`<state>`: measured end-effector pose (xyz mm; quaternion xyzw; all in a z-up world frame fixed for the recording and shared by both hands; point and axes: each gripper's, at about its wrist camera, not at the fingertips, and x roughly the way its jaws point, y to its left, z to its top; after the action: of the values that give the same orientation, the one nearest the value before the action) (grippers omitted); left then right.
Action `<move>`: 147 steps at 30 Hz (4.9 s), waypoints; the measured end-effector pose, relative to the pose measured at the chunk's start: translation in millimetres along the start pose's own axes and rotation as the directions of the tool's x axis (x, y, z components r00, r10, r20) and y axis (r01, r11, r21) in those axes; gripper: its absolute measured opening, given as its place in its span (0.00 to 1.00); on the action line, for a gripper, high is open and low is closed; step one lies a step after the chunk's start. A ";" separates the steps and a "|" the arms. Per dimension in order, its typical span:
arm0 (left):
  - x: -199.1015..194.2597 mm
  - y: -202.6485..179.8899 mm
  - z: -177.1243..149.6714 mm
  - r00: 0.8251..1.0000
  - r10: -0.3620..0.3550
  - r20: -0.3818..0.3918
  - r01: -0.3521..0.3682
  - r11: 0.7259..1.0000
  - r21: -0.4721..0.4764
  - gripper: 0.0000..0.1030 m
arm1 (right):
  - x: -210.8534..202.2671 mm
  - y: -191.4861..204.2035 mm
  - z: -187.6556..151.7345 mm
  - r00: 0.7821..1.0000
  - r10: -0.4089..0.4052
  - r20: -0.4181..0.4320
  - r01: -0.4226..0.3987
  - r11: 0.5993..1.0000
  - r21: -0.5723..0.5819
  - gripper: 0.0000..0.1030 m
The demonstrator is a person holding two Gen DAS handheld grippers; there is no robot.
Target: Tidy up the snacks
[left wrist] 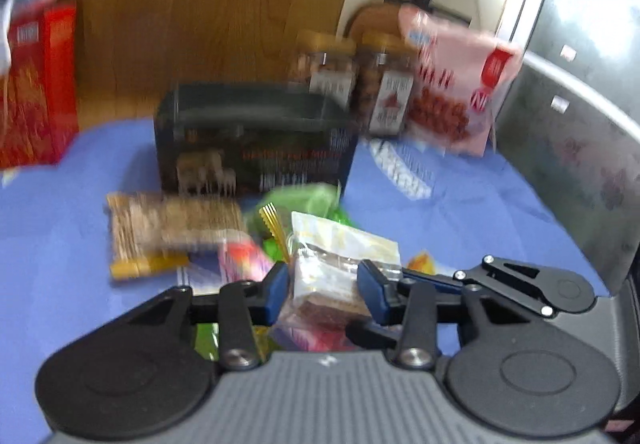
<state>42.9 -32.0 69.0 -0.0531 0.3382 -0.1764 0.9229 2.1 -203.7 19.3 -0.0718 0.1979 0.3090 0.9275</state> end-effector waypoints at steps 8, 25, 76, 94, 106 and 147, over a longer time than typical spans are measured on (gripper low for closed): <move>12.1 9.4 77.1 0.981 0.028 0.190 -0.035 0.999 0.035 0.37 | 28.1 -25.5 62.5 0.984 -0.072 0.161 0.083 0.995 -0.062 0.46; 78.9 55.9 100.2 0.976 0.101 0.193 -0.080 0.990 -0.113 0.41 | 100.7 -67.4 95.5 0.980 -0.176 0.091 0.177 0.984 -0.010 0.47; -66.5 117.6 -108.3 0.892 0.211 0.400 -0.119 0.963 -0.243 0.56 | 128.9 -47.1 38.6 0.960 0.251 -0.125 -0.011 0.482 0.876 0.11; -51.3 141.2 -100.7 0.973 0.040 0.229 0.037 0.946 -0.323 0.59 | 6.7 -31.1 -21.2 0.955 0.236 -0.181 -0.101 0.830 0.549 0.47; -52.8 107.7 -82.9 0.977 -0.163 0.135 0.199 0.925 -0.325 0.59 | -8.3 -45.0 -27.1 0.971 0.173 -0.167 -0.108 0.934 0.340 0.69; 64.0 50.9 137.6 0.972 -0.006 0.235 -0.002 0.999 0.035 0.16 | 120.5 -107.1 123.2 0.997 -0.001 0.078 -0.018 0.970 0.241 0.14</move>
<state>191.5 -10.6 124.5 -0.0579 0.2235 -0.1757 0.9570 194.3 -192.2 83.1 0.0547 0.1981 0.2891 0.9350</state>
